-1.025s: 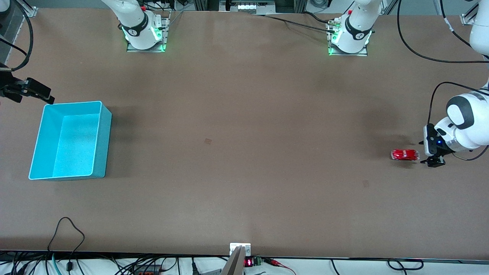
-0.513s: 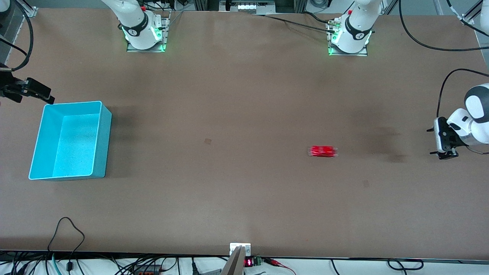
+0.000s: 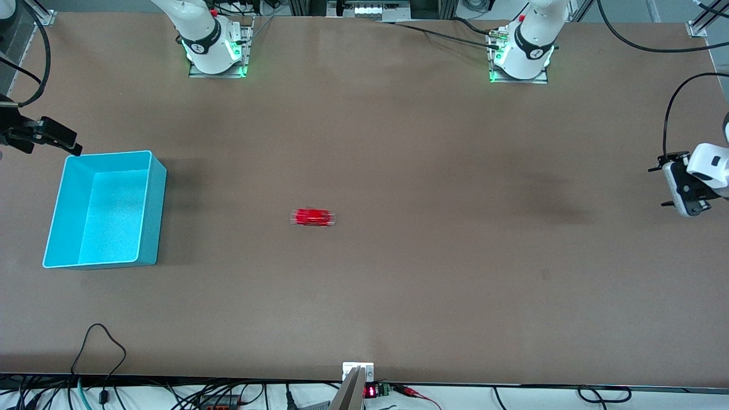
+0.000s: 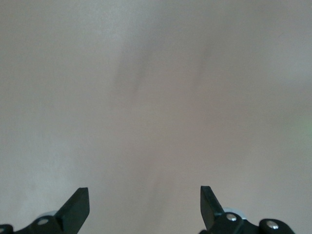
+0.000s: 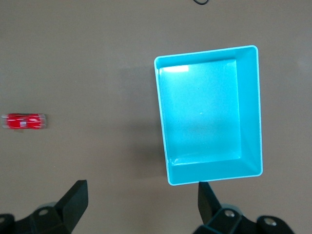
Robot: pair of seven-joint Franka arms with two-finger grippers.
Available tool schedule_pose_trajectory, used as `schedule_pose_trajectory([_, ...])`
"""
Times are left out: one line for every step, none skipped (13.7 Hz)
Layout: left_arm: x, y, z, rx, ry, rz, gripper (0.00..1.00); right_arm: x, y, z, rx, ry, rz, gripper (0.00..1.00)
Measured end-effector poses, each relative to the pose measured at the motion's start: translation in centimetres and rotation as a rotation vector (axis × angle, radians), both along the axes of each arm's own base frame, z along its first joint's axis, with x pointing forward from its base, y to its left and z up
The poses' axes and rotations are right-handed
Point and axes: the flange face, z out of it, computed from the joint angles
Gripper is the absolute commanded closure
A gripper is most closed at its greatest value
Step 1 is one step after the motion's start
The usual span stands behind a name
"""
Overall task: Wind red beetle toy and store in blue box
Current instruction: 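Open the left gripper, releasing the car to roll toward the box, then retract the left gripper while the right gripper reaches toward the car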
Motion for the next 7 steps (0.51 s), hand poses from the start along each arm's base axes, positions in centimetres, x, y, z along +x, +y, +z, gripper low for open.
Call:
schedule_pose_trajectory([-0.4,-0.2,1.3,0.018,0.012,0.051,0.00,0.0,0.0,-0.1,0.000,0.001,0.000,0.00])
schedule_pose_trajectory([-0.9,-0.3,2.3,0.035,0.027,0.106,0.00,0.1,0.0,-0.2,0.000,0.003,0.000,0.00])
schedule_pose_trajectory([-1.3,-0.4,2.8,0.050,0.041,0.155,0.00,0.1,0.0,-0.3,0.000,0.005,0.001,0.00])
schedule_pose_trajectory([-1.5,-0.4,3.2,0.063,0.051,0.203,0.00,0.2,0.1,-0.4,0.000,0.007,0.001,0.00])
schedule_pose_trajectory([-1.7,-0.5,3.6,0.077,0.060,0.245,0.00,0.3,0.1,-0.6,0.001,0.011,0.002,0.00])
schedule_pose_trajectory([-2.0,-0.6,4.1,0.088,0.072,0.281,0.00,0.4,0.1,-0.9,0.001,0.015,0.003,0.00])
schedule_pose_trajectory([-2.3,-0.9,4.8,0.100,0.083,0.313,0.00,0.5,0.2,-1.1,0.001,0.019,0.003,0.00])
